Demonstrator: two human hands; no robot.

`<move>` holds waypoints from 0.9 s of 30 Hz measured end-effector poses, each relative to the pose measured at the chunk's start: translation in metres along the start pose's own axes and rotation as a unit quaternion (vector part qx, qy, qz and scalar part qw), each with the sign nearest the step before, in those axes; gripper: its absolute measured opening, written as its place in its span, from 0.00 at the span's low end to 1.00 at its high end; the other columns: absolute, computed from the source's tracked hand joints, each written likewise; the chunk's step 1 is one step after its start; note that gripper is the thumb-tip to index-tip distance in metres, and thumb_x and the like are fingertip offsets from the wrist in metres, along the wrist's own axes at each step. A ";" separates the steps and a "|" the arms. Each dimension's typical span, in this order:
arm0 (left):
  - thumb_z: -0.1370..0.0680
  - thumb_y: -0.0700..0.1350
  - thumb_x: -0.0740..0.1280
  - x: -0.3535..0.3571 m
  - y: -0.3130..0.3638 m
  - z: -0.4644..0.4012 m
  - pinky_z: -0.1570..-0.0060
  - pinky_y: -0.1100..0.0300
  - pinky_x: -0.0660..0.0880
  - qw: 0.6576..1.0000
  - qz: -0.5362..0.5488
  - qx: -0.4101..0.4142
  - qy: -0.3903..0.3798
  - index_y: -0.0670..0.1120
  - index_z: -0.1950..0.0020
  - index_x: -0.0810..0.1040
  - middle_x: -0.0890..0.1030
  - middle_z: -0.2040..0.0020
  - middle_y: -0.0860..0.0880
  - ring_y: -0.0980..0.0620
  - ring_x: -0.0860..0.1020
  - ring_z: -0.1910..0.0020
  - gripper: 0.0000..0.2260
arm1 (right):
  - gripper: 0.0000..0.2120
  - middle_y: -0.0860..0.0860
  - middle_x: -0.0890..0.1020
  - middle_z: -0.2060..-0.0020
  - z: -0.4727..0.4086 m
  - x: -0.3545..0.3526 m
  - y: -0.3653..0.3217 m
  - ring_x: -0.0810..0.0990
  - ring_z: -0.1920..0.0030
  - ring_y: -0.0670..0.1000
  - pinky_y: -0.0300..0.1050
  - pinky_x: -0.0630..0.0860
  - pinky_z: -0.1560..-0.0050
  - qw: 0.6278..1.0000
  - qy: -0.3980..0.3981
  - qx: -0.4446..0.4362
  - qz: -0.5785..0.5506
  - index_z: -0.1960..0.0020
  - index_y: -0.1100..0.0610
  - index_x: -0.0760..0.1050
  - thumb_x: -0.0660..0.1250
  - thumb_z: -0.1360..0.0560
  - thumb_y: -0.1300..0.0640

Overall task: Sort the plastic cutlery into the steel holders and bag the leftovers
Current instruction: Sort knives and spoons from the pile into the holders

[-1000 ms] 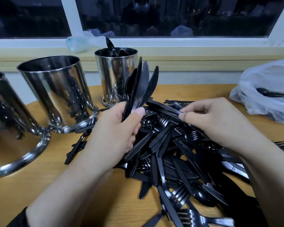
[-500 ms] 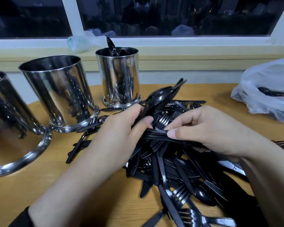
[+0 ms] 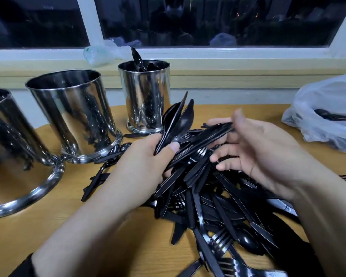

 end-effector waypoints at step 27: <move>0.18 0.56 0.64 0.032 0.000 0.015 0.77 0.65 0.53 0.967 0.222 -0.074 -0.103 0.37 0.43 0.74 0.74 0.67 0.47 0.55 0.59 0.79 0.21 | 0.11 0.52 0.72 0.69 -0.010 0.000 0.019 0.68 0.70 0.49 0.42 0.66 0.70 0.997 0.061 -0.036 -0.044 0.59 0.55 0.76 0.70 0.23 0.50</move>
Point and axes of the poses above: each hand's wrist, its own z-axis away from the middle knuckle, its own x-axis out of the palm, y = z × x, the point moved 6 cm from there along -z, towards the middle knuckle
